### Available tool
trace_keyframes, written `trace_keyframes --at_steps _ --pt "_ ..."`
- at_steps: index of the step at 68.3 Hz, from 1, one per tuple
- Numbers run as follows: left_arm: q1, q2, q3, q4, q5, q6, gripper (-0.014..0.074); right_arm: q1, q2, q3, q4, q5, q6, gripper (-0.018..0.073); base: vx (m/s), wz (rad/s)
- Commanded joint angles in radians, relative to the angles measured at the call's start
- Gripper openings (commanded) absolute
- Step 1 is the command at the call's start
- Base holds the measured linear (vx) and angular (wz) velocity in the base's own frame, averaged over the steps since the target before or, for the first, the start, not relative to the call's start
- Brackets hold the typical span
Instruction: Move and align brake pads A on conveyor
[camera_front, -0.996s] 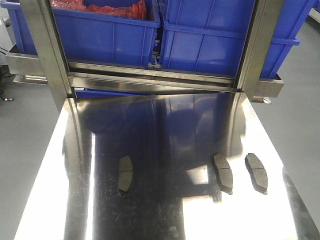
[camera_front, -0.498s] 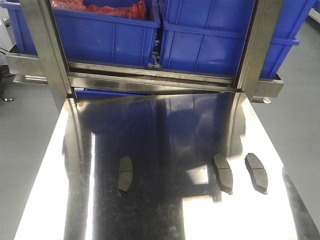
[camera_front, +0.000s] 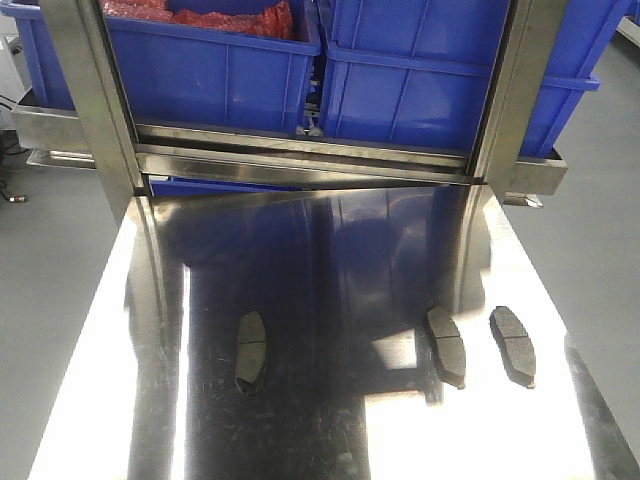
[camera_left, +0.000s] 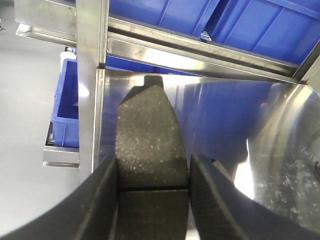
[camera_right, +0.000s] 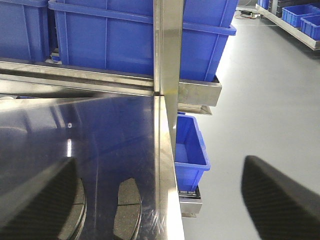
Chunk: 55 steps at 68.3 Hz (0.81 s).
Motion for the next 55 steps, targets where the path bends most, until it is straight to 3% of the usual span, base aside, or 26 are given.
trace_keyframes --at_steps 1,17,32,55 --pt "-0.005 0.000 -0.029 0.022 -0.072 -0.001 0.0178 -0.007 0.011 -0.036 -0.002 -0.072 -0.007 0.0727 0.00 0.00" --pt "-0.005 0.000 -0.029 0.022 -0.072 -0.001 0.0178 -0.007 0.097 -0.088 0.031 -0.025 -0.007 0.0689 0.00 0.00" --pt "-0.005 0.000 -0.029 0.022 -0.072 -0.001 0.0178 -0.007 0.396 -0.238 0.029 0.098 -0.022 0.0661 0.00 0.00" --pt "-0.005 0.000 -0.029 0.022 -0.072 -0.001 0.0178 -0.007 0.822 -0.424 0.028 0.111 -0.057 0.0652 0.00 0.00"
